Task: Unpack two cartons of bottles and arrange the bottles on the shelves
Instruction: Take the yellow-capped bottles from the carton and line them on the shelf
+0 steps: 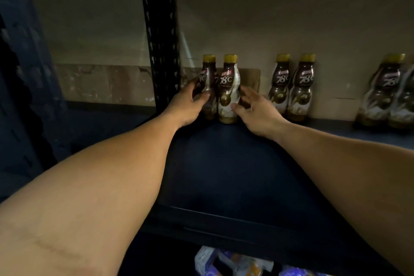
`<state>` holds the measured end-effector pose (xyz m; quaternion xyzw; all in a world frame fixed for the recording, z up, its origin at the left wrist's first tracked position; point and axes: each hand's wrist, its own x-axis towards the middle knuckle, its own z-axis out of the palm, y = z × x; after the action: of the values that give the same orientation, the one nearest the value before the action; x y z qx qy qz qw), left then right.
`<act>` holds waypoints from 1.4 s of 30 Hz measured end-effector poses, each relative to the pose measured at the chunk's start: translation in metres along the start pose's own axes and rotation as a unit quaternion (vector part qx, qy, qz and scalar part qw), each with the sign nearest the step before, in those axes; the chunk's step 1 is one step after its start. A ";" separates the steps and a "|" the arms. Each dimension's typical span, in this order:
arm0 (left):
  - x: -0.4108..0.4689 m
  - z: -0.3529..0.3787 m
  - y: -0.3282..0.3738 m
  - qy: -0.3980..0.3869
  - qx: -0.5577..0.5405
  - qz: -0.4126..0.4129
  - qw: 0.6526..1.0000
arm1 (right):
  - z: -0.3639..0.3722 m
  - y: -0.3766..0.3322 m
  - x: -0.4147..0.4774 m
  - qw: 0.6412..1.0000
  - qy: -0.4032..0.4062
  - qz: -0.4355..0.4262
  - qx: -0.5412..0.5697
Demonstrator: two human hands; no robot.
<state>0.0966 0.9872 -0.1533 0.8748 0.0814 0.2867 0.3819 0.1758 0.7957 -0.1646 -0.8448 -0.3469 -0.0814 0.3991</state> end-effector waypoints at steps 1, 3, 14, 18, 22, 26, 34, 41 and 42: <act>0.000 0.001 -0.002 0.004 -0.002 0.004 1.000 | 0.002 0.003 0.002 1.000 -0.001 0.000 0.004; 0.001 0.003 -0.007 0.012 -0.014 0.007 1.000 | 0.003 0.005 0.004 1.000 -0.002 0.004 0.015; 0.000 -0.001 -0.013 0.030 -0.129 -0.021 0.991 | -0.018 -0.038 0.049 0.986 0.098 -0.055 0.126; 0.003 -0.002 -0.015 0.029 -0.120 -0.010 0.992 | -0.005 -0.027 0.051 0.977 0.112 -0.057 0.174; 0.006 -0.004 -0.015 0.053 -0.114 -0.003 0.992 | -0.009 -0.026 0.051 0.977 0.139 -0.068 0.148; 0.014 -0.012 0.006 0.094 -0.105 0.012 0.990 | -0.009 -0.024 0.051 0.976 0.132 -0.075 0.154; 0.049 -0.018 0.031 0.051 -0.129 0.042 0.989 | -0.010 -0.021 0.058 0.975 0.121 -0.091 0.164; 0.048 -0.015 0.023 0.063 -0.163 0.079 0.981 | -0.016 -0.022 0.056 0.970 0.122 -0.108 0.182; 0.047 -0.015 0.023 0.063 -0.162 0.083 0.981 | -0.018 -0.023 0.056 0.970 0.121 -0.110 0.179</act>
<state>0.1254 0.9977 -0.1079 0.7852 -0.0155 0.3814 0.4875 0.2049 0.8216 -0.1157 -0.7003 -0.3953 -0.1630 0.5717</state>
